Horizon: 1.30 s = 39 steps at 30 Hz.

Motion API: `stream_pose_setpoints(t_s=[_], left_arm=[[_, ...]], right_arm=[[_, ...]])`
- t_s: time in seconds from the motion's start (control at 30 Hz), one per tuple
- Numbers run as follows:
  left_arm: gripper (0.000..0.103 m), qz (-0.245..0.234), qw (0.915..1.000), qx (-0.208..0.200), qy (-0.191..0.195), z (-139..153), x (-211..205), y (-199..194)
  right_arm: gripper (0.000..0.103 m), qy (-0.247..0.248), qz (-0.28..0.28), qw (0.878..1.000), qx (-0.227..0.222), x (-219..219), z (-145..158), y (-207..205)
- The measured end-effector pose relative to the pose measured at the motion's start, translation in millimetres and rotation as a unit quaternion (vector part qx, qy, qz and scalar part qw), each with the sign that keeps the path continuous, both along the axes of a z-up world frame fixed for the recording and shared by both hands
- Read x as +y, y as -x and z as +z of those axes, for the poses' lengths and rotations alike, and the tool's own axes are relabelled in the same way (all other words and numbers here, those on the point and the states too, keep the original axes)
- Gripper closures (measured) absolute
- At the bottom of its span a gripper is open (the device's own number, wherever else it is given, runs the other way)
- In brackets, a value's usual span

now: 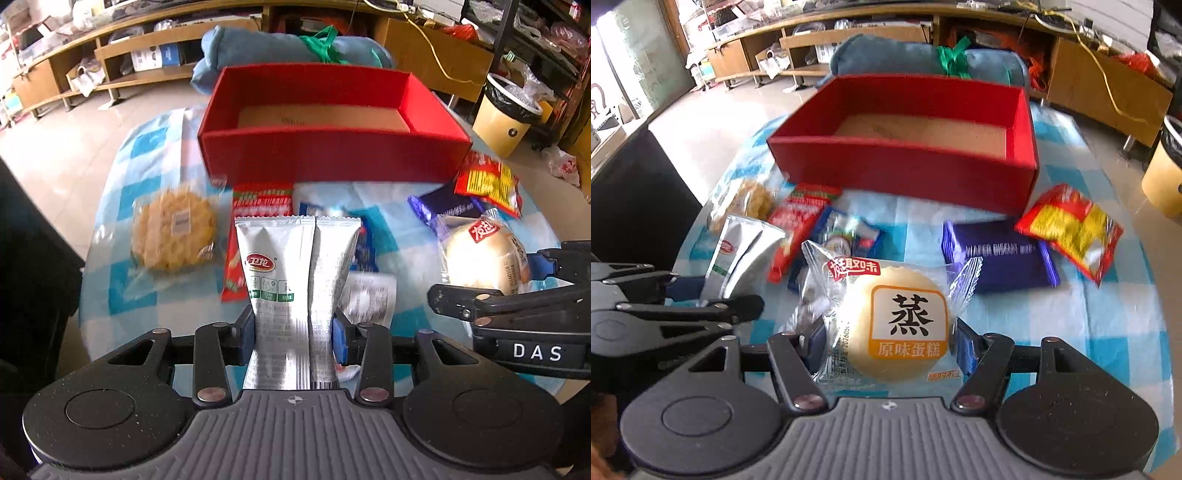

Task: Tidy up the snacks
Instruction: 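Lift the white sachets and steamed cake and carry both over the red box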

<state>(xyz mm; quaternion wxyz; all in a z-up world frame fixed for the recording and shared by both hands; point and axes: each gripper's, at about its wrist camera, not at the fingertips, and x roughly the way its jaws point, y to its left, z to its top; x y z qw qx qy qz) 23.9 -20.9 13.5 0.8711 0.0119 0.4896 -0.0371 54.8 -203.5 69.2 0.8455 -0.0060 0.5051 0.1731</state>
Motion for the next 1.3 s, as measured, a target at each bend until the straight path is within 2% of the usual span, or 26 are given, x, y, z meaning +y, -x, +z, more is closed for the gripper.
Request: stream_pose_setpoints(t_s=[0.23, 0.83, 1.3], left_arm=[[0.055, -0.004, 0.9998, -0.020, 0.009, 11, -1, -31], [0.055, 0.007, 0.9980, -0.063, -0.002, 37, -12, -97], [0.055, 0.027, 0.9965, -0.078, -0.017, 37, -23, -163]], right_arm=[[0.043, -0.004, -0.019, 1.000, -0.003, -1, 6, -27], [0.043, -0.002, -0.046, 0.998, -0.037, -3, 29, -100], [0.043, 0.004, -0.070, 0.997, -0.041, -10, 18, -175]])
